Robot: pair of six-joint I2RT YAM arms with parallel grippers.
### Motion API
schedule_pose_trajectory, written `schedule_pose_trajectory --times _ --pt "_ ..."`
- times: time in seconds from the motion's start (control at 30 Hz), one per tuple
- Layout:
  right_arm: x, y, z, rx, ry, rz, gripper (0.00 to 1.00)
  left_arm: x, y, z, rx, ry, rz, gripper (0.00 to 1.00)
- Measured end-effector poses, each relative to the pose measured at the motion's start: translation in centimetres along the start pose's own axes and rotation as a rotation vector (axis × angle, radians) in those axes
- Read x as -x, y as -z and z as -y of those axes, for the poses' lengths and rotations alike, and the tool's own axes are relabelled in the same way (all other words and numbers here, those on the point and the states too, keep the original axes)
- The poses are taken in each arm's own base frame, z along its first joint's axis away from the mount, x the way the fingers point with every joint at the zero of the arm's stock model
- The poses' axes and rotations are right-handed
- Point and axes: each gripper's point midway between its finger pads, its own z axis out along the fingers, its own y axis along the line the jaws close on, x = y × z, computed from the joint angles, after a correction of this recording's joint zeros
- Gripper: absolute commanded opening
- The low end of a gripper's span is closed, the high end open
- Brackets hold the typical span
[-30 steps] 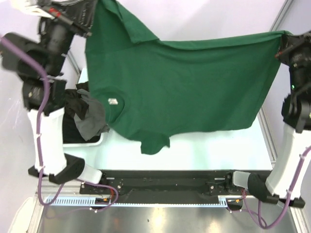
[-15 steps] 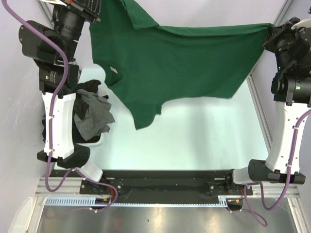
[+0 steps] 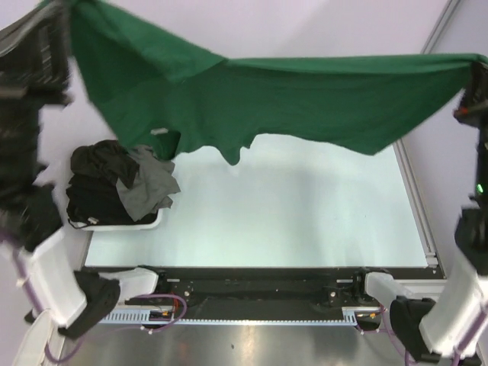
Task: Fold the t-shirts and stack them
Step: Flatten out the tshirt
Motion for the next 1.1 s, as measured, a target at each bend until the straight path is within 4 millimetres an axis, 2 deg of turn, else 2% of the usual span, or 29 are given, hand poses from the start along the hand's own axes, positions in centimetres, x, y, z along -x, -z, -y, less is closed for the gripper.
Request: schedule_pose_trajectory --times 0.03,0.13,0.2,0.27,0.33,0.4,0.5,0.6,0.67,0.73,0.8,0.83,0.87,0.9,0.93,0.97,1.03,1.07,1.1 --pt "1.2 1.1 -0.3 0.009 -0.003 0.026 0.00 1.1 0.6 0.6 -0.009 -0.005 0.018 0.00" --pt "5.2 4.3 -1.3 0.039 -0.012 0.114 0.00 6.5 3.2 3.3 -0.054 -0.028 0.112 0.00" --pt "6.3 5.3 -1.5 0.044 -0.010 0.137 0.00 8.5 4.5 4.5 -0.078 -0.038 0.147 0.00" --pt "6.7 5.9 -1.5 0.042 -0.005 0.141 0.00 9.6 5.4 5.3 -0.091 -0.044 0.166 0.00" --pt "6.2 5.9 -1.4 0.036 -0.002 0.125 0.00 9.8 5.8 5.5 -0.092 -0.044 0.167 0.00" --pt "5.3 5.5 -1.1 0.026 0.001 0.095 0.00 9.1 5.6 5.1 -0.084 -0.040 0.150 0.00" --pt "1.8 3.7 0.0 -0.008 0.008 0.008 0.00 5.7 4.6 3.6 -0.053 -0.023 0.078 0.00" --pt "-4.2 1.7 2.2 -0.070 0.016 -0.117 0.00 0.2 3.6 1.3 -0.016 0.000 -0.021 0.00" --pt "-10.2 0.6 4.4 -0.128 0.021 -0.228 0.00 -5.5 3.3 -0.9 0.020 0.018 -0.112 0.00" --pt "-16.5 0.7 6.8 -0.193 0.021 -0.354 0.00 -12.4 4.1 -3.4 0.068 0.043 -0.223 0.00" --pt "-22.1 0.8 8.8 -0.242 0.014 -0.443 0.00 -18.7 5.6 -5.6 0.116 0.064 -0.318 0.00" --pt "-25.9 1.3 10.1 -0.274 0.003 -0.501 0.00 -22.2 6.7 -6.7 0.142 0.076 -0.371 0.00" --pt "-28.7 1.9 11.1 -0.301 -0.003 -0.550 0.00 -25.9 8.0 -7.8 0.169 0.089 -0.430 0.00" --pt "-32.6 3.0 12.5 -0.338 -0.012 -0.606 0.00 -29.6 9.5 -8.9 0.195 0.101 -0.489 0.00" --pt "-35.7 4.2 13.7 -0.369 -0.013 -0.661 0.00 -33.7 11.3 -10.0 0.224 0.117 -0.561 0.00" --pt "-38.1 5.2 14.5 -0.396 -0.016 -0.708 0.00 -35.7 12.2 -10.6 0.238 0.127 -0.594 0.00" --pt "-42.6 6.6 16.3 -0.446 -0.013 -0.782 0.00 -41.5 14.9 -12.1 0.275 0.158 -0.684 0.00" --pt "-44.2 6.9 16.9 -0.464 -0.008 -0.807 0.00 -44.5 16.0 -12.8 0.294 0.178 -0.728 0.00" --pt "-45.8 6.9 17.6 -0.482 -0.002 -0.833 0.00 -46.4 16.5 -13.3 0.303 0.189 -0.753 0.00"
